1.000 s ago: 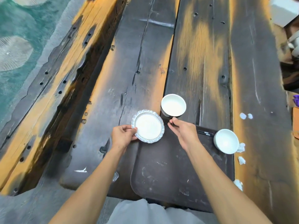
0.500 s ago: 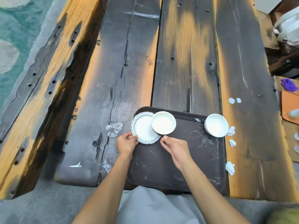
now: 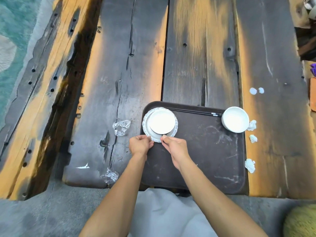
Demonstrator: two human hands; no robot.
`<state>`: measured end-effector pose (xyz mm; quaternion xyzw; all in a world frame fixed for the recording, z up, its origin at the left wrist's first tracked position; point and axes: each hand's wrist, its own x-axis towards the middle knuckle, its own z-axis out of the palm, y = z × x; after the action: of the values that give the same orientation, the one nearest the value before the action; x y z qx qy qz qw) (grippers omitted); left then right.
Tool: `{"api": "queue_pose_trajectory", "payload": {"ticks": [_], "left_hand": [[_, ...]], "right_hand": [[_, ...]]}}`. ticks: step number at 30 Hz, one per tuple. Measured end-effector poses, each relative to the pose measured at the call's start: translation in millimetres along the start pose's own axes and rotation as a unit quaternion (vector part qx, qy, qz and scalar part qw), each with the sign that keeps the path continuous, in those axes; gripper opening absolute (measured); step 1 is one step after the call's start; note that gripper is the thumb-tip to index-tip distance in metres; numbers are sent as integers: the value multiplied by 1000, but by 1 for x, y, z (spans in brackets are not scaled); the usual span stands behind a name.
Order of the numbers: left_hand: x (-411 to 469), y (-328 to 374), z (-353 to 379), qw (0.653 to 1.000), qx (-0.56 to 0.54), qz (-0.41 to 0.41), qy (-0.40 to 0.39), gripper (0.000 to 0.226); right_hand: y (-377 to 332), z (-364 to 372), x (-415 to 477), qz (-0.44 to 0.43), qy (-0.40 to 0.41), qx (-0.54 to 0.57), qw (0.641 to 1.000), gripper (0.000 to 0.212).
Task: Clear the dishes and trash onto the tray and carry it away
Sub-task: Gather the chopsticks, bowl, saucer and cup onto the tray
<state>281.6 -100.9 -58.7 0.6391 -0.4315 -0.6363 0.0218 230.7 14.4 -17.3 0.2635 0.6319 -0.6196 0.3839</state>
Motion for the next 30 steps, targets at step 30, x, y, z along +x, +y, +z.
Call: {"api": "queue_pose_trajectory", "payload": {"ticks": [30], "left_hand": [[6, 10, 6, 997, -33, -52, -42, 20]], "right_hand": [[2, 11, 12, -27, 40, -158, 986, 22]]}}
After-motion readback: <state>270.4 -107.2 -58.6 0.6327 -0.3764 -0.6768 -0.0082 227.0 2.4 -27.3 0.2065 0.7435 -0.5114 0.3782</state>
